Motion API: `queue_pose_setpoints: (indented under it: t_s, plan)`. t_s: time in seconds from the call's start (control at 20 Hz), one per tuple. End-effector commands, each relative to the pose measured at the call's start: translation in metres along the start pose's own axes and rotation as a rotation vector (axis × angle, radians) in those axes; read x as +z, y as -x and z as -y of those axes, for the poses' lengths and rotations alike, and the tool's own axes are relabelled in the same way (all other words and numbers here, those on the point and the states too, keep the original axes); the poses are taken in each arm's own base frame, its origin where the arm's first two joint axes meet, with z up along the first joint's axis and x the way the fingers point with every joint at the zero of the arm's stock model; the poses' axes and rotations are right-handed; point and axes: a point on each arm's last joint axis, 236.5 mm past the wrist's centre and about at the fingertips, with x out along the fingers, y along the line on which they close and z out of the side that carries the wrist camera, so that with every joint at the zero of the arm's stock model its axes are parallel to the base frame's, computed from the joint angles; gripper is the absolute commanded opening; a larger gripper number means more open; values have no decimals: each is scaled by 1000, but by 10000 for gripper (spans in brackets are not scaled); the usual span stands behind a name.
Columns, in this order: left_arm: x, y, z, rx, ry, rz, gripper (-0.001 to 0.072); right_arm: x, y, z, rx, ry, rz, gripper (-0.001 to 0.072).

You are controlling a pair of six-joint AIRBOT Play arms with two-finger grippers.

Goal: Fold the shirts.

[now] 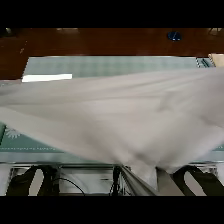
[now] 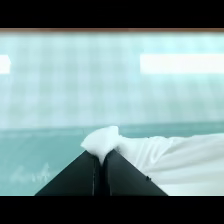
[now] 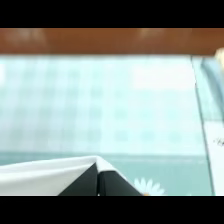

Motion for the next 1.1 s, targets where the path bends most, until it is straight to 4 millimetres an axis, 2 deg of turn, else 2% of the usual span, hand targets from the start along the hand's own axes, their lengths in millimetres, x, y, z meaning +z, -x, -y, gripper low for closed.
queue_pose_setpoints:
  t_s: [0.0,0.1,0.15,0.35,0.45,0.6,0.7,0.8,0.9,1.05]
  plan:
    - [-22,-70,-18,-57,92,-94,18,-37,-97,13,12,0,-250,17]
    - [-17,-109,-37,-51,153,-82,18,-36,-151,19,18,-20,-262,17]
    - [-16,-127,-41,-67,187,-97,18,-30,-172,18,35,-12,-247,17]
    - [-2,-210,-52,-168,334,-118,19,11,-239,12,100,-16,-116,17]
    - [4,-251,-56,-179,352,-120,19,18,-267,9,130,-41,-95,17]
    - [13,-317,-55,-188,397,-88,20,14,-311,5,171,-76,-114,18]
    - [15,-361,-55,-183,442,-58,21,8,-339,10,166,-92,-129,18]
    - [16,-398,-64,-148,476,-12,21,6,-362,16,153,-106,-121,18]
    - [16,-428,-74,-106,502,41,21,11,-381,23,135,-119,-84,18]
    - [20,-461,-82,-47,503,133,21,16,-405,32,108,-130,-40,18]
